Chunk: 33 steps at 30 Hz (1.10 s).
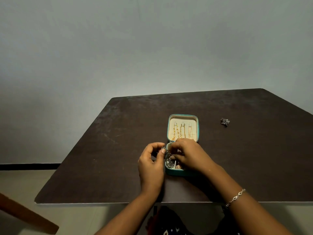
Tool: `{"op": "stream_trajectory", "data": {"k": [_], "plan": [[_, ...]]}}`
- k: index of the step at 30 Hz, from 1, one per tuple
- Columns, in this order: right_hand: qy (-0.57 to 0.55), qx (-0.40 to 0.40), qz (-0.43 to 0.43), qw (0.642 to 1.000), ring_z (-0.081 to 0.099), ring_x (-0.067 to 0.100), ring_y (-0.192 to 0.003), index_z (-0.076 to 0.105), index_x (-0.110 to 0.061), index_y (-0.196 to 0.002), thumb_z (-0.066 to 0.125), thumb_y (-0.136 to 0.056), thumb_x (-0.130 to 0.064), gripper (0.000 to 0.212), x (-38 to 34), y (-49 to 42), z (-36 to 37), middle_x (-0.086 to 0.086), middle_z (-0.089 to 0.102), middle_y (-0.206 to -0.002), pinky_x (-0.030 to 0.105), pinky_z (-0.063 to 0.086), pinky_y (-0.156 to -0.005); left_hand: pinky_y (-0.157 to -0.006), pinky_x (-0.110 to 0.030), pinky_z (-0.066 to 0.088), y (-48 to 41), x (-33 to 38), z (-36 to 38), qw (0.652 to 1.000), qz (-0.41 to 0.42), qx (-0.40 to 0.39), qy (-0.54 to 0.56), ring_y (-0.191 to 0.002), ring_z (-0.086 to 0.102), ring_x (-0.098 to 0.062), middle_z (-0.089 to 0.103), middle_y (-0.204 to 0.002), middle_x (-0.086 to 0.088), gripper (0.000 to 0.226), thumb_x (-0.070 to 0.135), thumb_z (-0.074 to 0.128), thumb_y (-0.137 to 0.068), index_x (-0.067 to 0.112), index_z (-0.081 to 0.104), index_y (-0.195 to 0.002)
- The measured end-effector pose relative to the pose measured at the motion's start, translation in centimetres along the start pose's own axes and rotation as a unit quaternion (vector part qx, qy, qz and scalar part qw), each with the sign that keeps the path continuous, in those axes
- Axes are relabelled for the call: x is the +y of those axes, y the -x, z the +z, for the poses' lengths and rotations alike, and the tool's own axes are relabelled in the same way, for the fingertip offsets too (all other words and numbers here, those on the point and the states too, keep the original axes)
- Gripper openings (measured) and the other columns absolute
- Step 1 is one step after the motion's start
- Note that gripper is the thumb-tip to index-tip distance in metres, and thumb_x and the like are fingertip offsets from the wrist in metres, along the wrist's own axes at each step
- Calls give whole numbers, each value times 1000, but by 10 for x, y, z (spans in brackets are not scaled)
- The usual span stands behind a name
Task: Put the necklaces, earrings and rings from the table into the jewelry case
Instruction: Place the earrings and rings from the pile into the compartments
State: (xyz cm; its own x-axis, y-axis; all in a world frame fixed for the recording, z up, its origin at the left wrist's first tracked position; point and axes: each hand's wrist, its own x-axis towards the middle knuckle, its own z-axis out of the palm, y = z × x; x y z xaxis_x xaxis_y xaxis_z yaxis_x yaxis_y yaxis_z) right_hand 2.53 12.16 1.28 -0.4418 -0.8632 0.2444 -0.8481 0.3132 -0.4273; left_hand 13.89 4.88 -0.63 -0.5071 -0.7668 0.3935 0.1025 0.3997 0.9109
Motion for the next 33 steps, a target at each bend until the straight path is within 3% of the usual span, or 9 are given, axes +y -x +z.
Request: {"op": "stream_trajectory", "data": {"k": [4, 7, 11, 22, 29, 33], "plan": [[-140, 88, 36, 986, 56, 8, -83, 66, -14, -88, 61, -83, -6, 11, 6, 6, -5, -7, 61, -84, 18, 42, -73, -69, -27, 49, -1, -5, 1, 1000, 2, -13, -13, -80, 61, -16, 67, -84, 2, 21, 5, 62, -83, 25, 65, -83], [-196, 197, 63, 959, 57, -3, -75, 66, -18, -83, 61, -83, -5, 14, 18, 12, -13, -12, 64, -79, 5, 39, -64, -64, -10, 40, -1, -5, 1, 998, -1, -44, -45, -78, 55, -9, 66, -84, 4, 18, 9, 64, -82, 27, 66, -83], [-209, 257, 83, 940, 57, -3, -80, 67, -14, -84, 60, -84, -4, 12, 33, 22, -9, -8, 65, -83, 6, 41, -63, -65, -6, 38, 0, -2, 1, 993, 8, -71, -91, -86, 51, -1, 61, -82, 16, 26, 11, 65, -82, 36, 63, -82], [-217, 250, 112, 937, 58, 1, -78, 67, -13, -86, 58, -87, -10, 10, 48, 28, 0, -7, 67, -85, 8, 40, -57, -70, -6, 33, -3, -6, 0, 969, 84, -90, -214, -95, 40, -4, 52, -81, 19, 12, 13, 62, -85, 19, 70, -92], [-238, 239, 130, 932, 60, 4, -83, 67, -14, -90, 56, -89, -14, 11, 51, 28, 0, -8, 67, -89, 10, 40, -59, -73, -7, 32, -7, -7, -1, 967, 94, -104, -211, -96, 39, -5, 52, -79, 21, 13, 8, 61, -85, 17, 70, -89], [-249, 238, 132, 930, 59, 1, -82, 66, -13, -91, 55, -89, -15, 11, 51, 28, -1, -8, 67, -89, 8, 41, -59, -73, -6, 30, -8, -8, -1, 957, 110, -134, -231, -97, 38, -6, 55, -84, 13, 14, 11, 60, -86, 18, 70, -91]]}}
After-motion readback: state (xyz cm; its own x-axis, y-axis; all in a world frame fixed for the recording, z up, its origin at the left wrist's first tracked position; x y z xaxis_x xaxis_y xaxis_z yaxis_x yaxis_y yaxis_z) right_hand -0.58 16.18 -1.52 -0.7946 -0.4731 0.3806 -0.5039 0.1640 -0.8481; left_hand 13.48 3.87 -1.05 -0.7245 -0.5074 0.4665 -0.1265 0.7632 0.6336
